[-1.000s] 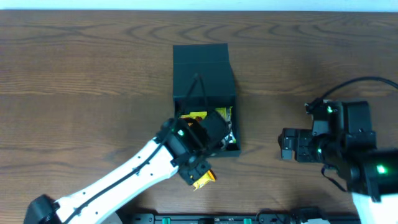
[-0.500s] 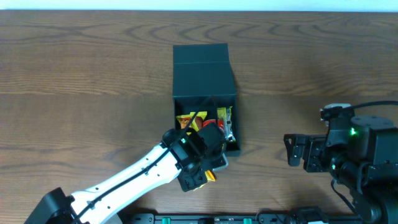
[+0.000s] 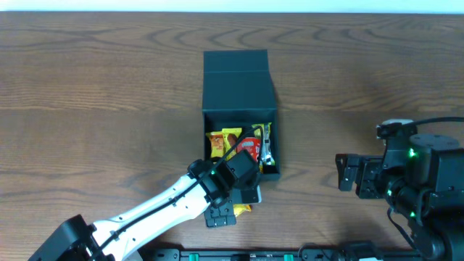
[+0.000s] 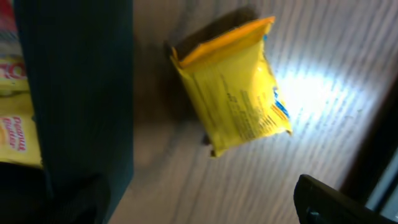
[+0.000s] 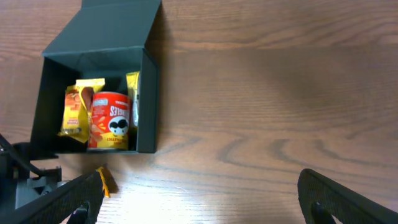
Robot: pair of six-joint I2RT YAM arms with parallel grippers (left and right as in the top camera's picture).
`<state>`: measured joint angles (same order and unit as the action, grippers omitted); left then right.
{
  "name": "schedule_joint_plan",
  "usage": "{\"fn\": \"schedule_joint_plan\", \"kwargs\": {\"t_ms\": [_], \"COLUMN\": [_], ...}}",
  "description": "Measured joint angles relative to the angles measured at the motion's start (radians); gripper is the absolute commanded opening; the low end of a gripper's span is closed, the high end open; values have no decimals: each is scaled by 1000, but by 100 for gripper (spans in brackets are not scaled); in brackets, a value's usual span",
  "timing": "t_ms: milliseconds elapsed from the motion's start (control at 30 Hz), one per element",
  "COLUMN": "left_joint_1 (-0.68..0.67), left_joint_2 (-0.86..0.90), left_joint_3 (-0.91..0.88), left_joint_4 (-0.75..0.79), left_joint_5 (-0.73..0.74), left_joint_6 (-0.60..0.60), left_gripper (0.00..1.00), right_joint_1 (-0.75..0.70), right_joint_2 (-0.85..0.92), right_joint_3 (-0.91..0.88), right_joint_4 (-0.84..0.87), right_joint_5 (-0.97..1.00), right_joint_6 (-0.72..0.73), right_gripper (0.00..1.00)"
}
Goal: Pack container
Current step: 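Grasp the yellow candy packet with the left gripper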
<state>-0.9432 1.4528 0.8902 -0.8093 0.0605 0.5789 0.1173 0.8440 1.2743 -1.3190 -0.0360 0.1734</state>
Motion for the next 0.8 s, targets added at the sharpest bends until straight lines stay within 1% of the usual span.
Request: {"fn": "schedule_joint_plan", "kwargs": {"t_ms": [133, 300, 567, 633, 800], "left_joint_1": [0, 0, 0, 0, 0], "left_joint_2": [0, 0, 2, 23, 140], "left_joint_3": [0, 0, -1, -10, -34], "left_joint_4": [17, 27, 29, 37, 102], "left_joint_5": [-2, 121, 206, 222, 229], "left_joint_6": [12, 24, 24, 24, 2], "left_gripper": [95, 95, 95, 95, 95], "right_joint_1": [0, 0, 0, 0, 0], "right_joint_2": [0, 0, 0, 0, 0], "right_joint_3": [0, 0, 0, 0, 0], "right_joint_4": [0, 0, 0, 0, 0], "right_joint_5": [14, 22, 27, 28, 37], "right_joint_6": [-2, -2, -2, -2, -2], "right_gripper": [99, 99, 99, 99, 99]}}
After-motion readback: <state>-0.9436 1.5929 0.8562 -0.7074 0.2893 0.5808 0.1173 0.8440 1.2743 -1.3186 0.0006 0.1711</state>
